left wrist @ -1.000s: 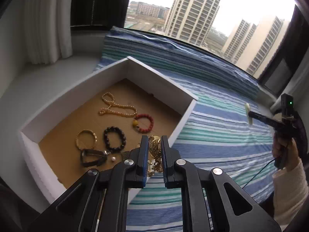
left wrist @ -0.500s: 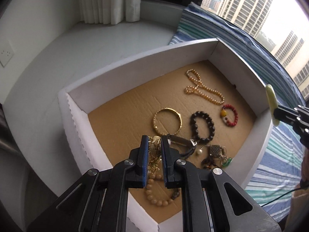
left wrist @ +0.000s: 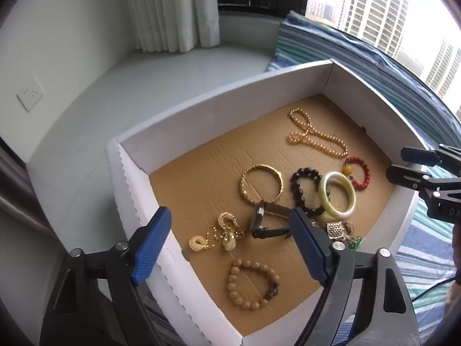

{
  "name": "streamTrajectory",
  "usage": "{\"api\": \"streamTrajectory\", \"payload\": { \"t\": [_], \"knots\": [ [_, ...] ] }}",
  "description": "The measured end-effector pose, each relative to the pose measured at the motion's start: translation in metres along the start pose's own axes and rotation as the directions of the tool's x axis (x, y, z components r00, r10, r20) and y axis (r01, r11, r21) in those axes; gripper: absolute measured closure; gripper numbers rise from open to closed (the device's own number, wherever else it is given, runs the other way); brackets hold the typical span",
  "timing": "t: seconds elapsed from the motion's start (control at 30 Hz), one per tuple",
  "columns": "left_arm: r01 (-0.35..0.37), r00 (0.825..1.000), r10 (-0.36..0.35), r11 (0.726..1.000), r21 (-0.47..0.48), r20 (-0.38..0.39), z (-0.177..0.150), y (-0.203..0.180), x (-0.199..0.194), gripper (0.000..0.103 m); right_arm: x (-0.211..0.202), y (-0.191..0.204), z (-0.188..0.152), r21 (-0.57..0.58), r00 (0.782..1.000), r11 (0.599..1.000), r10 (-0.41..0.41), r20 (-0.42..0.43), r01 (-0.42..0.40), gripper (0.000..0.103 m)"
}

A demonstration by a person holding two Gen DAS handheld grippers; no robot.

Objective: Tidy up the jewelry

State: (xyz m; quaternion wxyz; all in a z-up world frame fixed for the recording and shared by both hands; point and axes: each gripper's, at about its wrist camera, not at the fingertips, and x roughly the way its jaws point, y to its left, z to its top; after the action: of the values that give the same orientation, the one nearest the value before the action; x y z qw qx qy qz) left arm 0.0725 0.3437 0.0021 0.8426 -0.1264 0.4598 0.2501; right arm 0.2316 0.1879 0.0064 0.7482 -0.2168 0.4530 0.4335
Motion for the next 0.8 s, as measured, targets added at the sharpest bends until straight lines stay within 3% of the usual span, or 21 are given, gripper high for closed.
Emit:
{"api": "streamTrajectory", "payload": {
  "t": [0.03,0.17,0.23,0.43,0.8],
  "knots": [
    [-0.019,1.000,0.019,1.000,-0.008,0.024,0.001,-0.005,-0.010,0.004,-0.009,-0.001,0.003,0.014,1.000,1.000,-0.002,0.016,0.002,0.042],
    [-0.066,0.991,0.075,0.995,-0.081,0.115,0.000,-0.021,-0.051,0.002,-0.042,0.003,0.007,0.029,0.997,1.000,-0.007,0.072,0.005,0.042],
    [-0.074,0.984,0.091,0.991,-0.115,0.151,-0.003,-0.027,-0.068,0.002,-0.057,0.011,0.005,0.010,0.995,1.000,-0.027,0.097,0.026,0.027],
    [-0.153,0.981,0.169,0.977,-0.147,0.099,-0.010,-0.044,-0.089,0.002,-0.081,0.019,-0.014,0.008,0.991,0.999,-0.051,0.124,0.050,0.026],
    [-0.153,0.981,0.170,0.972,-0.180,0.088,-0.016,-0.051,-0.100,0.002,-0.086,0.024,-0.025,-0.012,0.986,0.992,-0.121,0.114,0.123,0.026]
  ]
}}
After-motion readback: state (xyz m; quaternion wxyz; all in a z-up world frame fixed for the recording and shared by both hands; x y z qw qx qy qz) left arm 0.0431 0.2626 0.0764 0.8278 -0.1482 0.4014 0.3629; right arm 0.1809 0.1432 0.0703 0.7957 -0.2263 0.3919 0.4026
